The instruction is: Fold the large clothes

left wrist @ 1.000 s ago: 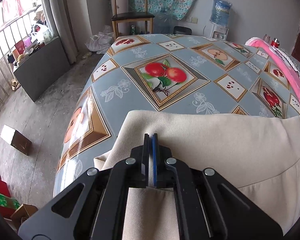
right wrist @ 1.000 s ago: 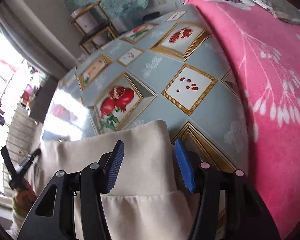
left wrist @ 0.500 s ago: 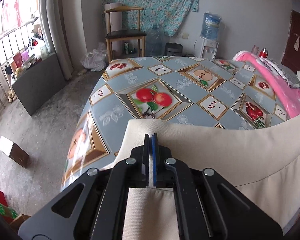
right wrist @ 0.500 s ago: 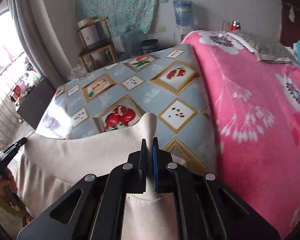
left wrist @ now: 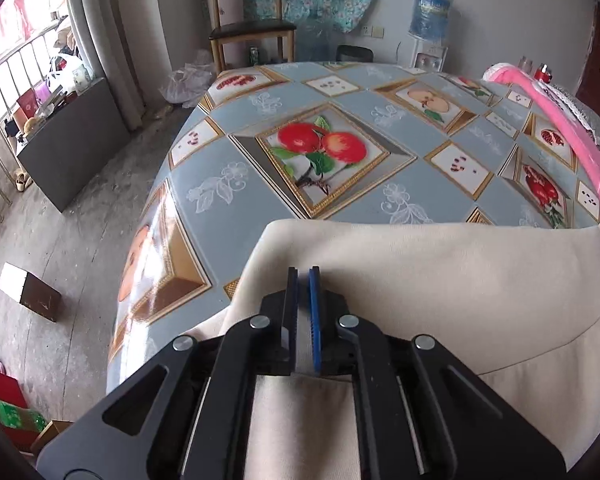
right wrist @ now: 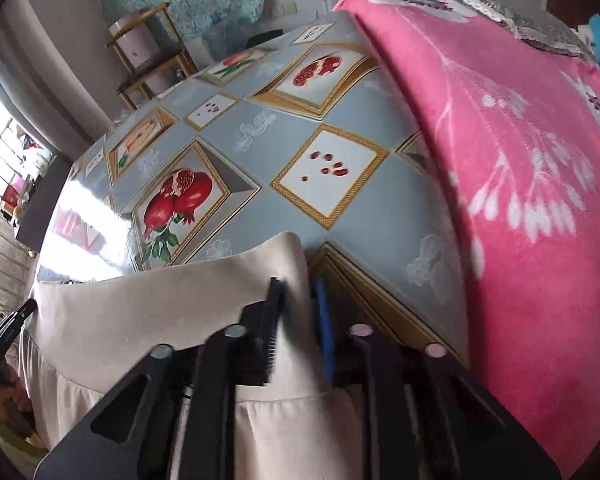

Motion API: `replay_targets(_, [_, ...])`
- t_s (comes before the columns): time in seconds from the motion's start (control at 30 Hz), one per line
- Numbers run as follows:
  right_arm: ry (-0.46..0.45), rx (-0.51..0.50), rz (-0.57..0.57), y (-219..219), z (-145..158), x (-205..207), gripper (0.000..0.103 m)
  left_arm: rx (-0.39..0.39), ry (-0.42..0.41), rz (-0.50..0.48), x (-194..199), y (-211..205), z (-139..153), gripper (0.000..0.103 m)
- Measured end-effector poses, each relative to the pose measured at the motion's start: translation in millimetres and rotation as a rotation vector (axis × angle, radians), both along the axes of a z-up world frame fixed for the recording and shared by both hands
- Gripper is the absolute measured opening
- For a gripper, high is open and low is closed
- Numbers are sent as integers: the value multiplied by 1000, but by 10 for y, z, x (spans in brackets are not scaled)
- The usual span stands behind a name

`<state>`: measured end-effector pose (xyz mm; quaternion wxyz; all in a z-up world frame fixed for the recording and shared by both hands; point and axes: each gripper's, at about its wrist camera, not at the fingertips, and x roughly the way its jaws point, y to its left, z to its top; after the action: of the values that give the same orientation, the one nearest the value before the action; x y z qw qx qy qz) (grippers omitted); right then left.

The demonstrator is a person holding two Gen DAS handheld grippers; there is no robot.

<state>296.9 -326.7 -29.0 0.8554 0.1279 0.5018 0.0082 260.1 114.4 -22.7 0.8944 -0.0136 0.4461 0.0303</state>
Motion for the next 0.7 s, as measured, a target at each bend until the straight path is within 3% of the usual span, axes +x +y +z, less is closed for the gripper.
replay_targets(0.07, [-50, -14, -28, -44, 219, -146, 42, 34, -53, 36, -124, 83, 169, 29])
replay_targets(0.2, [-159, -56, 36, 64, 732, -646, 52, -10, -154, 2, -560, 208, 556, 34])
replay_targets(0.3, [-205, -103, 181, 377, 925, -1147, 57, -91, -152, -97, -963, 135, 668, 39])
replay_targets(0.4, [-173, -128, 301, 629, 777, -1613, 57, -177, -66, -184, -1294, 3, 472, 43])
replay_targets(0.5, [-63, -188, 270, 602, 340, -1813, 57, -64, 68, -124, -1420, -31, -39, 43])
replay_targets(0.53, [4, -247, 229, 538, 99, -1822, 57, -95, 27, -122, -1489, 31, -76, 44])
replay_targets(0.57, [10, -226, 213, 471, -19, -1855, 60, -117, 8, -112, -1533, 90, -53, 43])
replay_targets(0.63, [4, -155, 158, 373, 71, -1892, 60, -104, 27, -93, -1542, 129, 57, 43])
replay_targets(0.7, [-29, -203, 152, 459, 282, -1927, 60, -74, -18, -107, -1627, 110, 299, 41])
